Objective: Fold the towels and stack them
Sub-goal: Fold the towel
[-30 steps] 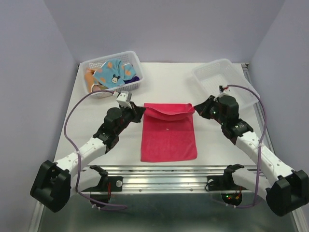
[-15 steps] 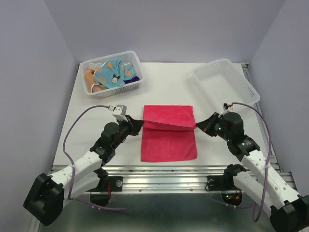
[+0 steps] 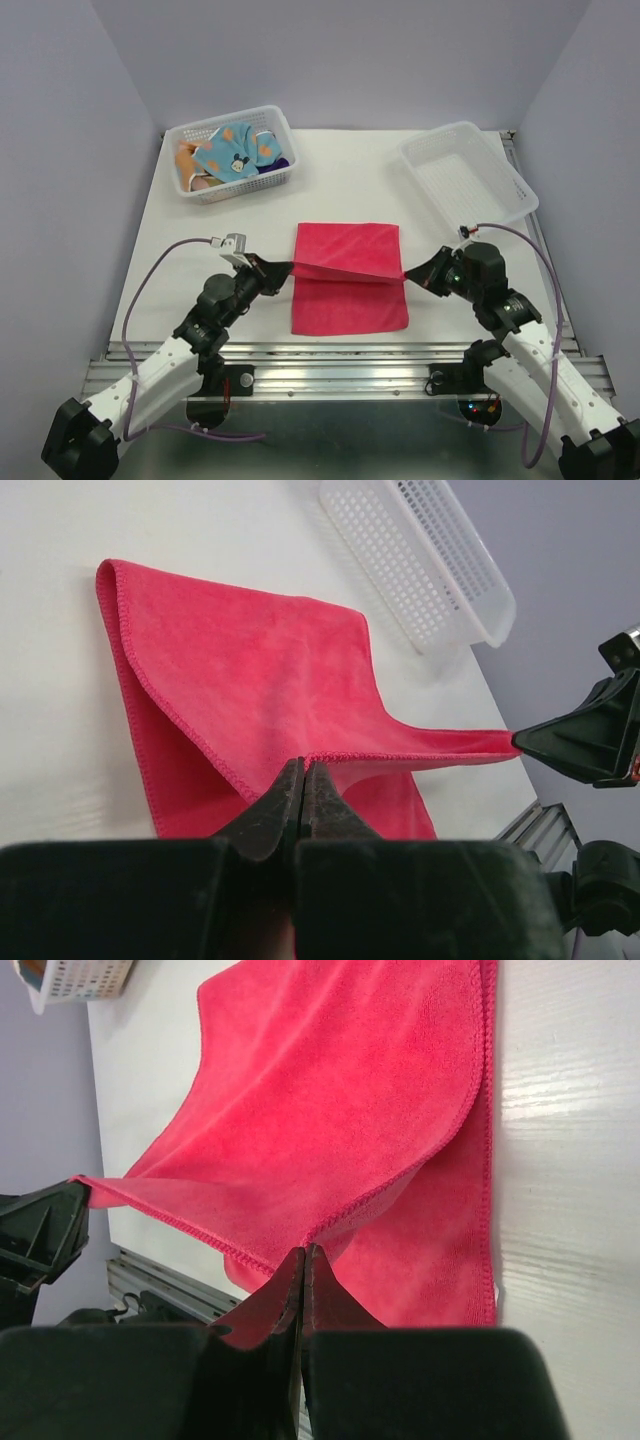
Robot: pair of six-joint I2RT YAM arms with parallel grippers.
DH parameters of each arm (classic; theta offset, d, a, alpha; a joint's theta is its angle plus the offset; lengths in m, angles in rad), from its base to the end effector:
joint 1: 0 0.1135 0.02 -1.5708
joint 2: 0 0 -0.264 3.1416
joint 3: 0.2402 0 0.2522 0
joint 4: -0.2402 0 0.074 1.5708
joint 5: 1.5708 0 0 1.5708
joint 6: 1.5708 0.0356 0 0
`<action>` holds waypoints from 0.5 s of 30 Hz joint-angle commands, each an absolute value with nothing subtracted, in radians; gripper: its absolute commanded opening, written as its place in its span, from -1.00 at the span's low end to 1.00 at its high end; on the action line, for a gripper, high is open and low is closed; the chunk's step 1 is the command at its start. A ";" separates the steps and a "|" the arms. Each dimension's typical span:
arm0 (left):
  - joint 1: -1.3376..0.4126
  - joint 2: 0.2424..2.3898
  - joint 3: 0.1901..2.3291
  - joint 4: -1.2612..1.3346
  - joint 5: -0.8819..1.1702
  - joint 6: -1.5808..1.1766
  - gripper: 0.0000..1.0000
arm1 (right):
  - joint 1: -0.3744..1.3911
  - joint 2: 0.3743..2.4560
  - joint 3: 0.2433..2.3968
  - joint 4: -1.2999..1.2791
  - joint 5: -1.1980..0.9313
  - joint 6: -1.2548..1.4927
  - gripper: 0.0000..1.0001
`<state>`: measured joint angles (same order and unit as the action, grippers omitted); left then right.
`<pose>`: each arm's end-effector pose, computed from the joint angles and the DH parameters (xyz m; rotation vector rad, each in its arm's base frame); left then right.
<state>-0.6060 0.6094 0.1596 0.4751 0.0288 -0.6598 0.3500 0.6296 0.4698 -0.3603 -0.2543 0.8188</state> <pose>0.1307 -0.0918 0.2149 -0.0199 1.6376 -1.0124 0.1398 0.0606 0.2353 0.3553 2.1957 0.9459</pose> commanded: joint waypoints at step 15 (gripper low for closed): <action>-0.632 0.560 0.005 0.419 0.087 -0.847 -1.00 | 0.348 0.627 0.362 -0.385 -0.261 0.839 -0.99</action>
